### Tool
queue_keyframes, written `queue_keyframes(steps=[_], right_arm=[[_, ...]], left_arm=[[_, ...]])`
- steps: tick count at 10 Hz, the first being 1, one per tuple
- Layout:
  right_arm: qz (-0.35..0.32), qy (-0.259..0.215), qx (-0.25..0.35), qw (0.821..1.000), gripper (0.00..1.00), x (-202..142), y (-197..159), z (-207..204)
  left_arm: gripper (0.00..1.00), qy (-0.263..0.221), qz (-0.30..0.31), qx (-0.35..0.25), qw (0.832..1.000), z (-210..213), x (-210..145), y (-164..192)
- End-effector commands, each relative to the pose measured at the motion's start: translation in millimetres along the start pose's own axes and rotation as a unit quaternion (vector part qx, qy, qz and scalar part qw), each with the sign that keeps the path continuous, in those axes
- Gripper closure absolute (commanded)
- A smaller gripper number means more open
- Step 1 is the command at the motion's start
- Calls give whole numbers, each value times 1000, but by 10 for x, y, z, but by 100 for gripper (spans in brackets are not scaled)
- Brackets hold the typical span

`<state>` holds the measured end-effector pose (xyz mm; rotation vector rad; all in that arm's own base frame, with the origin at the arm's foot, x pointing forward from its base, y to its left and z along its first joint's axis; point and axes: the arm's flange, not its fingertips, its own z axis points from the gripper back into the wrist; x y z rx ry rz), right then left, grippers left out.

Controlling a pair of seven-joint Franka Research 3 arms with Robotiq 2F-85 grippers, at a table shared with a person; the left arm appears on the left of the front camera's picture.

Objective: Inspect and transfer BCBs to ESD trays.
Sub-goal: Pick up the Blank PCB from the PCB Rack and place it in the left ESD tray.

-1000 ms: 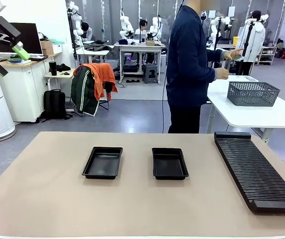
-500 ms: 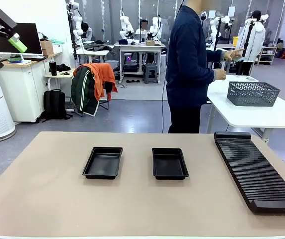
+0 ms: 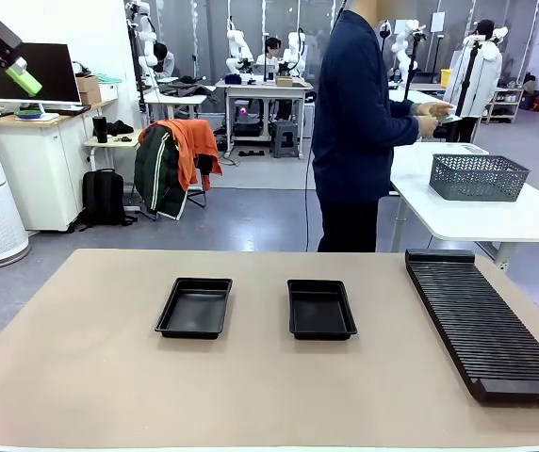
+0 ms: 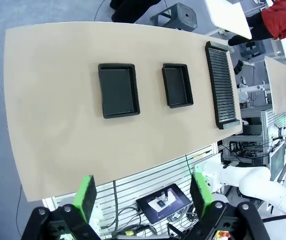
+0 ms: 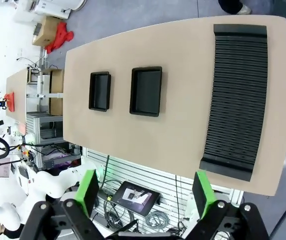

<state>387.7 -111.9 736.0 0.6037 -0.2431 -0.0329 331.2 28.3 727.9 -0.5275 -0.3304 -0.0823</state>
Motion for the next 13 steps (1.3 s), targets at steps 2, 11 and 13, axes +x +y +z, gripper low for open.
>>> queue_keyframes(steps=[2, 11, 13], right_arm=[[-2, 0, 14, 1000, 0, 67, -14, 104], [-3, -5, -3, 1000, 0, 94, -39, 86], [-3, -5, -3, 1000, 0, 94, -39, 86]], left_arm=[[0, -11, 15, 9, 1000, 19, -73, -87], [0, -7, 10, 14, 1000, 55, -45, -199], [0, -7, 10, 14, 1000, 55, -45, -199]])
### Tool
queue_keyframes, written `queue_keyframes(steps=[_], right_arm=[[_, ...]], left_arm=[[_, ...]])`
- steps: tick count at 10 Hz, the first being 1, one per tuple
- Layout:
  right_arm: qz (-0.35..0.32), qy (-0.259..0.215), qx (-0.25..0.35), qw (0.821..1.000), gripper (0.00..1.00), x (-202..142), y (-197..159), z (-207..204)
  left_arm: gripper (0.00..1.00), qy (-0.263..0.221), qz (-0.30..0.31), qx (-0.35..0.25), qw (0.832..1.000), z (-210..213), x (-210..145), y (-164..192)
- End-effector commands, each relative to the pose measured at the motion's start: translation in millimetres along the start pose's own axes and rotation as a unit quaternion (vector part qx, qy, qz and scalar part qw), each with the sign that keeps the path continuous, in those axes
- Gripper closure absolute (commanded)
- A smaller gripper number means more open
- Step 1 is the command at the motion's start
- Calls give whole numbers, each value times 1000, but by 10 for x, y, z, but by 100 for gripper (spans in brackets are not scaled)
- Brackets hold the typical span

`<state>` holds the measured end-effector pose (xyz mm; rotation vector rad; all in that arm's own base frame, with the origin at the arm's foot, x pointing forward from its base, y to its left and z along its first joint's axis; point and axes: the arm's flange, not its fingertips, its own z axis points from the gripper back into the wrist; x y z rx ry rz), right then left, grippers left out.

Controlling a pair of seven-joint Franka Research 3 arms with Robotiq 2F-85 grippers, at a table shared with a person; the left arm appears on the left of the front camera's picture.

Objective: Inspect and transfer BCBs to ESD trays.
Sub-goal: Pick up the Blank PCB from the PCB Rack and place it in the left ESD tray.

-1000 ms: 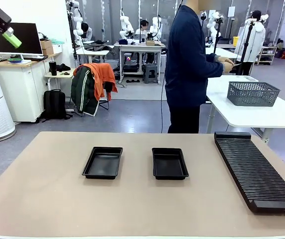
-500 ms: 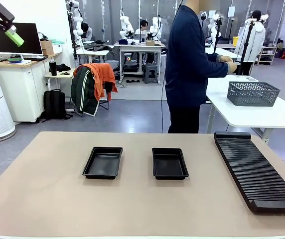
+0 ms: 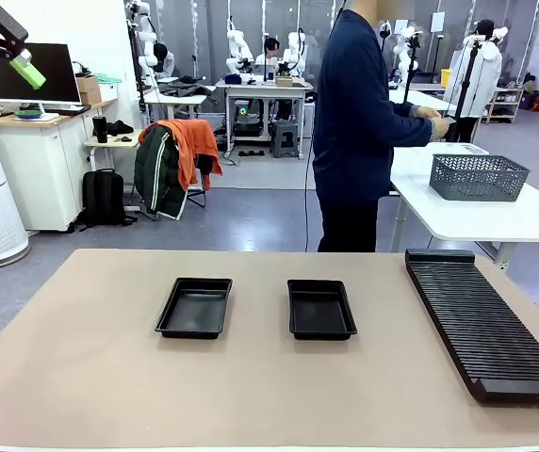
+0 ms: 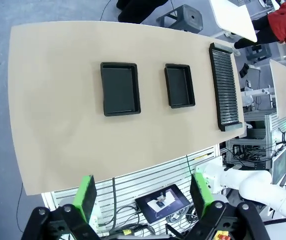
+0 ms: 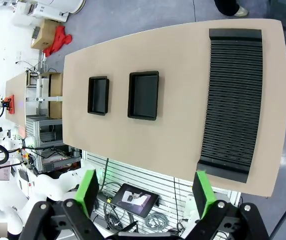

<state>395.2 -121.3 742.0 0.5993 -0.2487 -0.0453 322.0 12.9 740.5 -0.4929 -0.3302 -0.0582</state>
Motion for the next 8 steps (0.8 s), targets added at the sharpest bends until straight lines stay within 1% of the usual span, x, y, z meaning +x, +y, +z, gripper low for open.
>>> queue_keyframes(steps=[1, 8], right_arm=[[2, 0, 0, 1000, 0, -1, 7, 3], [2, 0, 0, 1000, 0, -1, 7, 3]], left_arm=[[0, -6, 2, -5, 1000, 3, 3, 9], [0, -6, 2, -5, 1000, 3, 3, 9]])
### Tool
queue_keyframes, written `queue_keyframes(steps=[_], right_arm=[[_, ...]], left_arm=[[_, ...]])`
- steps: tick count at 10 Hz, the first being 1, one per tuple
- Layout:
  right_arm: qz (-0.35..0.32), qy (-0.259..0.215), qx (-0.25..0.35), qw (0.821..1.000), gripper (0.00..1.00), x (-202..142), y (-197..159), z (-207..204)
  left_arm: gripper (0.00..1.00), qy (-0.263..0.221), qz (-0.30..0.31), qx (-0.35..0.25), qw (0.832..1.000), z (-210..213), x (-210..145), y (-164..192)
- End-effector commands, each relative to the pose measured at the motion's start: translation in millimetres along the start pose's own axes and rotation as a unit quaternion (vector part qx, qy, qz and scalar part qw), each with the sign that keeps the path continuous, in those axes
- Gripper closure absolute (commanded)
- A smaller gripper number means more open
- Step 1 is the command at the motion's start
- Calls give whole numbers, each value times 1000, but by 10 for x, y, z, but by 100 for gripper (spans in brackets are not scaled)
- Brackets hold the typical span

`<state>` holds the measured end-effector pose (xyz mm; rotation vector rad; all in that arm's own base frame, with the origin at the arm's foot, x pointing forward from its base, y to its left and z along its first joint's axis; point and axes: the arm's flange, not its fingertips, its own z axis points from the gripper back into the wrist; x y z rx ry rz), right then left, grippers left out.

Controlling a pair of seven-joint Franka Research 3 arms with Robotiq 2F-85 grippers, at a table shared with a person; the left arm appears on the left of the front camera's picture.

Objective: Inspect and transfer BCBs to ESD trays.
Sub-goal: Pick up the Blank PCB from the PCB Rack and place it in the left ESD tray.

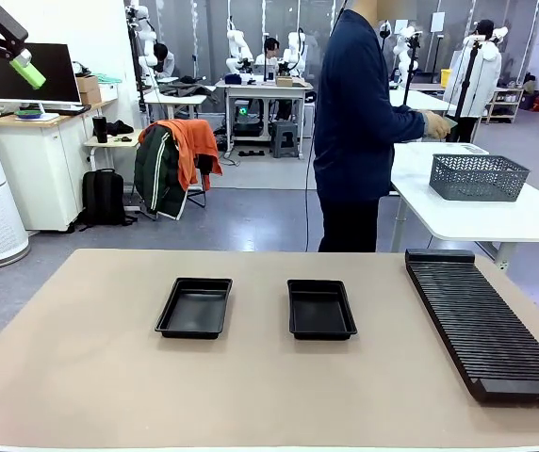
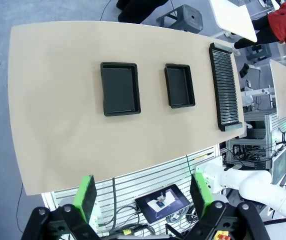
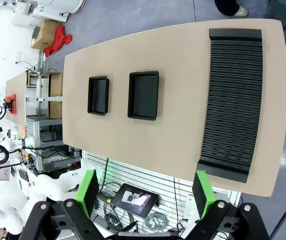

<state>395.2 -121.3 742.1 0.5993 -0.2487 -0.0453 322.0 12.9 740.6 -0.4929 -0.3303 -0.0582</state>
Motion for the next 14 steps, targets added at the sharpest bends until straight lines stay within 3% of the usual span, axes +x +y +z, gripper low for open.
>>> queue_keyframes(steps=[1, 14], right_arm=[[2, 0, 0, 1000, 0, -1, 7, 3], [2, 0, 0, 1000, 0, -1, 7, 3]], left_arm=[[0, -6, 2, -5, 1000, 3, 3, 9], [0, -6, 2, -5, 1000, 3, 3, 9]])
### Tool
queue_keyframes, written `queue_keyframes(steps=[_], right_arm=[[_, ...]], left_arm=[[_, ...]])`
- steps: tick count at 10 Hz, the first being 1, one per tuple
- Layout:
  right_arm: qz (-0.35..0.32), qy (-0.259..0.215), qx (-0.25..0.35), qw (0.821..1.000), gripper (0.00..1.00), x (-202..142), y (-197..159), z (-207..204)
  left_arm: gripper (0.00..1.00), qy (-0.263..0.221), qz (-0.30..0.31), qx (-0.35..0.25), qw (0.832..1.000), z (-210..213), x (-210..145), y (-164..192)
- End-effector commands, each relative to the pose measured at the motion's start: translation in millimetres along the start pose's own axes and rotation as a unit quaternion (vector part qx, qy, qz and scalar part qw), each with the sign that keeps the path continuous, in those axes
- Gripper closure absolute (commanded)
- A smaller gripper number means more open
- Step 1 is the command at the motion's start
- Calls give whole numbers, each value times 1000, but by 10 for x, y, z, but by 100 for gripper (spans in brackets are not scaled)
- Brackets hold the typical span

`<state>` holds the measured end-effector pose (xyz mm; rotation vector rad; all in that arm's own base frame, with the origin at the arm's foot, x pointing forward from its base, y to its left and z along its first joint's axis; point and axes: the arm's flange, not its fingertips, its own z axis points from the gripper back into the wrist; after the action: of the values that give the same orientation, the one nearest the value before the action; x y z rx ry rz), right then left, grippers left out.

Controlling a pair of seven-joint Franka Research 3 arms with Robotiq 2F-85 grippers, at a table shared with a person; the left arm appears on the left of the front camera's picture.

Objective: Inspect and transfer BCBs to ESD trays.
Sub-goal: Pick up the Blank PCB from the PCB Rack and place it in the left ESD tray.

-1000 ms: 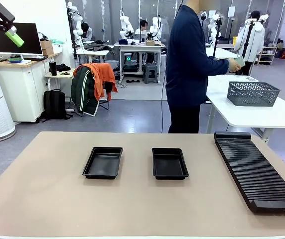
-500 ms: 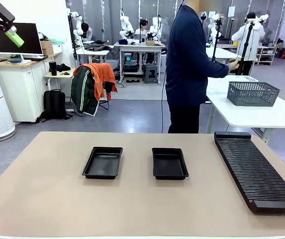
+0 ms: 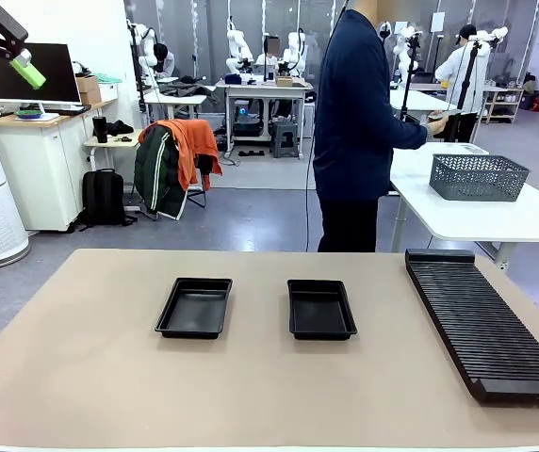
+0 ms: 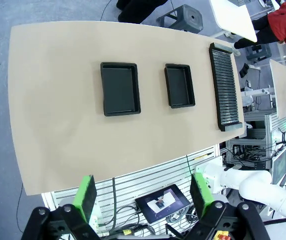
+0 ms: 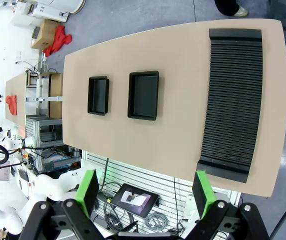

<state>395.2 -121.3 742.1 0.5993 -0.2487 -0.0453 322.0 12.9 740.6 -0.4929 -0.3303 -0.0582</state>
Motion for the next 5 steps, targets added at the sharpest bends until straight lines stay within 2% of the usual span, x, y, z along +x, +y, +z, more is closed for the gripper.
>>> queue_keyframes(steps=[1, 5], right_arm=[[2, 0, 0, 1000, 0, -1, 7, 3], [2, 0, 0, 1000, 0, -1, 7, 3]], left_arm=[[0, -6, 2, -5, 1000, 3, 3, 9], [0, -6, 2, -5, 1000, 3, 3, 9]])
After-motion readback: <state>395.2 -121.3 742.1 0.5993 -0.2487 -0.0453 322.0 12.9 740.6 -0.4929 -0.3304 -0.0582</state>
